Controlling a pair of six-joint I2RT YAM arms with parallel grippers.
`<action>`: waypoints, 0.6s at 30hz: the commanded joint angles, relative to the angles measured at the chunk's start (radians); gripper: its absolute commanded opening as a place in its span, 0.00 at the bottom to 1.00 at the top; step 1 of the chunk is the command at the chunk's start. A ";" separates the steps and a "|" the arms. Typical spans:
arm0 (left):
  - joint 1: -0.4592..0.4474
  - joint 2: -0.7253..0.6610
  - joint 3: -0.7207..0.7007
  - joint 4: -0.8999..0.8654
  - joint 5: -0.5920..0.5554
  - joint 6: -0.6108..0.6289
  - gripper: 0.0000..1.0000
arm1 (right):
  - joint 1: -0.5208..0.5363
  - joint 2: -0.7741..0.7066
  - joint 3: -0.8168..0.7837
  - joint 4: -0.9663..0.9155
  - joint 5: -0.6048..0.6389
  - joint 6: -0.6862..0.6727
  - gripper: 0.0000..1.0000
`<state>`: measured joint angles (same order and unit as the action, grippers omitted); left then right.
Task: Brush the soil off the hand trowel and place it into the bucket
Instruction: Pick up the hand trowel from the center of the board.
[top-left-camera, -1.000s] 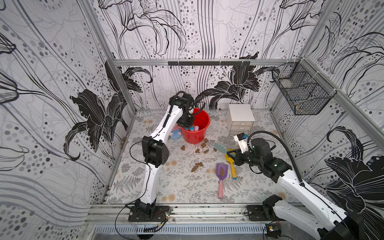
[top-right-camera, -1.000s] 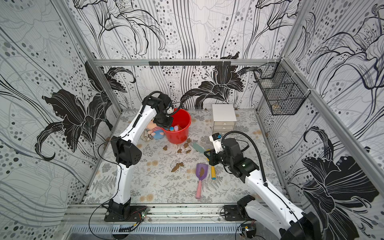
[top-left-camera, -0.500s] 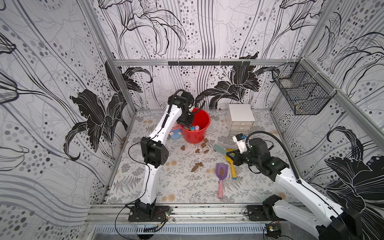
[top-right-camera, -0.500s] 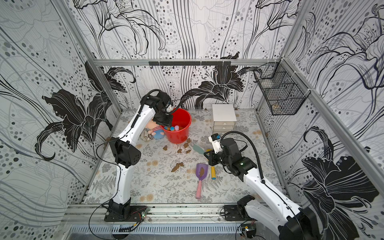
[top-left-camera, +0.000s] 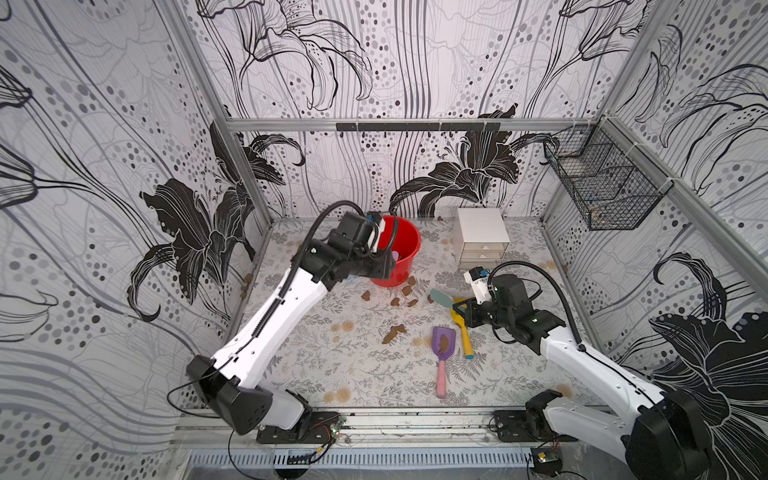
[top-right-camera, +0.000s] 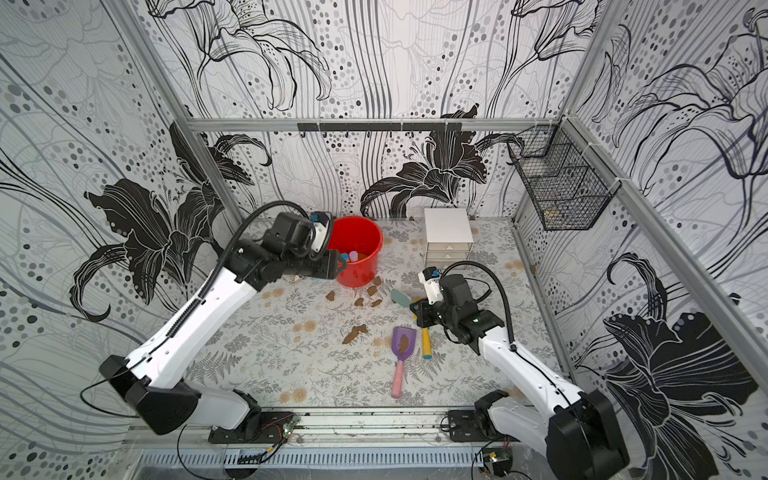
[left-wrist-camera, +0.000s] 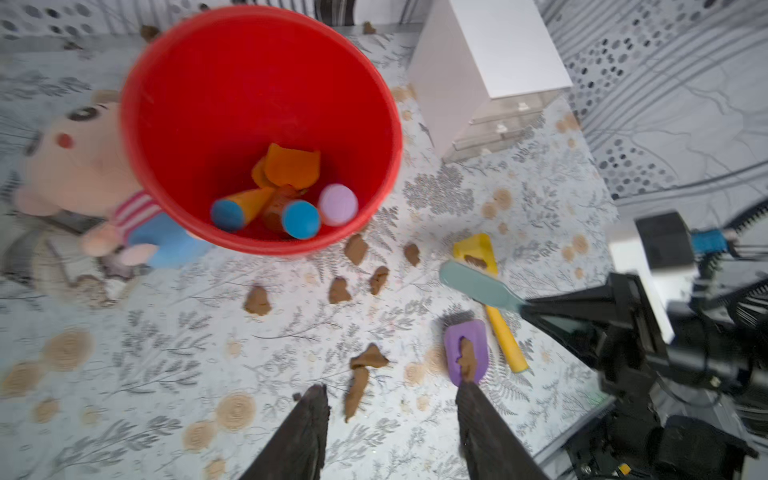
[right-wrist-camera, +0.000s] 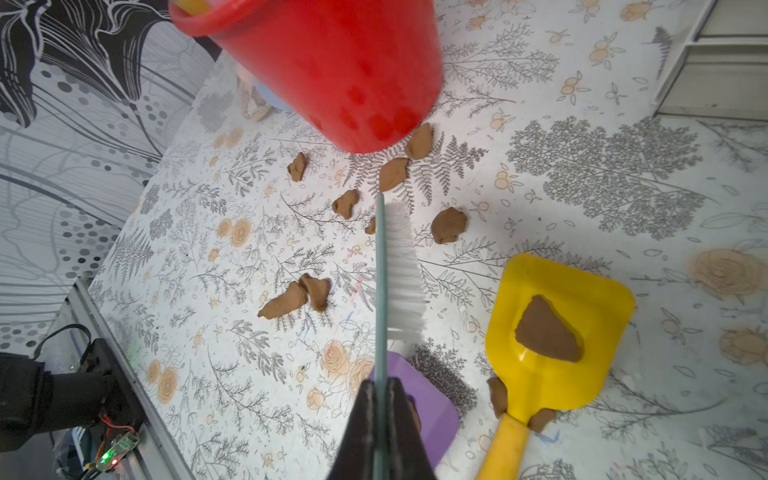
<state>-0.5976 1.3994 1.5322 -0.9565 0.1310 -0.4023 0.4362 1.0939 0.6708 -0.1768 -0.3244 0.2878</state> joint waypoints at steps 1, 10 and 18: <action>-0.141 -0.032 -0.149 0.169 -0.115 -0.185 0.54 | -0.038 0.003 0.013 0.057 -0.005 -0.001 0.00; -0.519 0.032 -0.388 0.256 -0.279 -0.463 0.60 | -0.141 -0.063 0.014 0.069 -0.008 0.030 0.00; -0.614 0.182 -0.364 0.293 -0.253 -0.503 0.62 | -0.179 -0.079 0.050 0.029 -0.038 0.037 0.00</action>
<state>-1.1999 1.5482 1.1427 -0.7120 -0.0933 -0.8608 0.2604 1.0393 0.6792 -0.1307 -0.3367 0.3145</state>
